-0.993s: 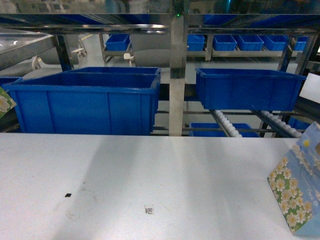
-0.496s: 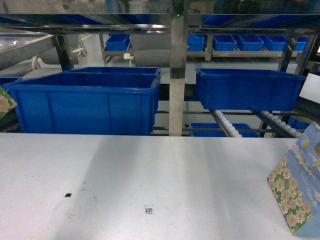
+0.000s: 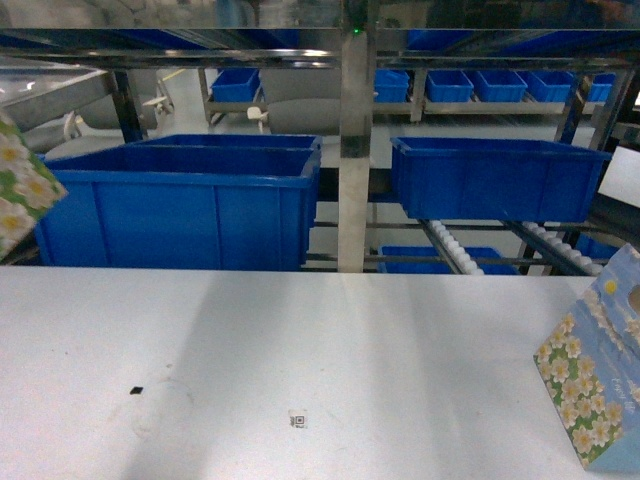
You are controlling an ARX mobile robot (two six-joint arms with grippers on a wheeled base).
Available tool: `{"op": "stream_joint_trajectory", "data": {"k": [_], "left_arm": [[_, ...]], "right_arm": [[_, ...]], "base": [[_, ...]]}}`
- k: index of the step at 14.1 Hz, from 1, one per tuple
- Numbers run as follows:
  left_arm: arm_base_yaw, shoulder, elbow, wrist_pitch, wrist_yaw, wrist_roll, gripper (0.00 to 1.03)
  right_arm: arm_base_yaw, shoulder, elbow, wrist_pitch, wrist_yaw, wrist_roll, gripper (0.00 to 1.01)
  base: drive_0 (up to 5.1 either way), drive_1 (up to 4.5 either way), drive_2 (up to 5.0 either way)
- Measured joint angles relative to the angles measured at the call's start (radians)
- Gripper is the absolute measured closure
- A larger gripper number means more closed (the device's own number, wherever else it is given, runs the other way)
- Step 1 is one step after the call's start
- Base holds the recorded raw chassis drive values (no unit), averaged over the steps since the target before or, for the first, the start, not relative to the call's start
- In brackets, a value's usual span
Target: Move flower gift bag to table near conveyor
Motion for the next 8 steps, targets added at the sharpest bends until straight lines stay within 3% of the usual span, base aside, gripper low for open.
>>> {"op": "stream_joint_trajectory", "data": {"k": [8], "left_arm": [[-0.019,0.126,-0.049,0.121,-0.045,-0.022,1.01]], "right_arm": [[0.0,0.0,0.0,0.0,0.0,0.002,0.03]], "base": [[0.0,0.0,0.0]]}}
